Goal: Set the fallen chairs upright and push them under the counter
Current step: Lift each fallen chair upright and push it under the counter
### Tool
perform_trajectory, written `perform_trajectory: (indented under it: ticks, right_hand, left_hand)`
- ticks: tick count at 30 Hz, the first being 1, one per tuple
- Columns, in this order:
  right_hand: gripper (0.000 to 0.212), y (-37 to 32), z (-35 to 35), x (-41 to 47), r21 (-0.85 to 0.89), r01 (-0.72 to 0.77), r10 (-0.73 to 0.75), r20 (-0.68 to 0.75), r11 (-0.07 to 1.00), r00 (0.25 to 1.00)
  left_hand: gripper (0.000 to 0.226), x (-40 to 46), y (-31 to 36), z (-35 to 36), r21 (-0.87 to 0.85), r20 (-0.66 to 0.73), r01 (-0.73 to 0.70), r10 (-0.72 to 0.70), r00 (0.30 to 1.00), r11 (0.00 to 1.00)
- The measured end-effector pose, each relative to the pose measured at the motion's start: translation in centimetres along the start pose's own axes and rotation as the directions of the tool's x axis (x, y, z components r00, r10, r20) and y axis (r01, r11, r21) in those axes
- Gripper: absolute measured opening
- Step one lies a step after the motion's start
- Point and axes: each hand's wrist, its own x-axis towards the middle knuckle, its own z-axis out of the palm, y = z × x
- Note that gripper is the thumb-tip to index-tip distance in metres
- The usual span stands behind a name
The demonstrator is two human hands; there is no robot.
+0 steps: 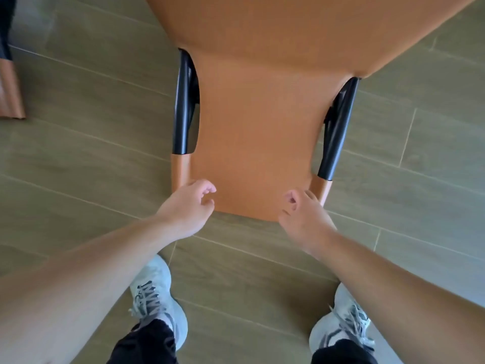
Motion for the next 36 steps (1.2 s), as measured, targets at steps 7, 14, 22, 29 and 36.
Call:
perform_trajectory:
  ticks: [7,14,22,29,36]
  right_hand:
    - [0.05,5.3,5.7,5.7,-0.333,0.087,-0.087,0.013,0.939,0.996]
    - [0.082,10.4,8.9,8.6,-0.641,0.213,-0.288,-0.012,0.737,0.958]
    - [0.106,13.4,10.9,11.5,-0.854,0.271,-0.391,0.087,0.445,0.916]
    - [0.104,13.0,11.5,12.7,-0.904,0.271,-0.433,0.11,0.331,0.895]
    - [0.09,12.7,11.5,12.8,-0.894,0.345,-0.422,0.206,0.286,0.883]
  left_hand:
    - [0.035,5.6,-4.3,5.3,0.331,-0.012,-0.117,0.128,0.992,0.936]
    - [0.064,9.0,-7.3,9.6,0.656,-0.125,-0.118,0.262,0.957,0.745]
    - [0.127,11.2,-11.1,12.0,0.847,-0.053,-0.138,0.341,0.938,0.513]
    - [0.129,12.7,-12.4,12.2,0.927,0.029,-0.204,0.482,0.876,0.316]
    - [0.13,12.9,-12.7,12.8,0.931,0.084,-0.247,0.501,0.862,0.269]
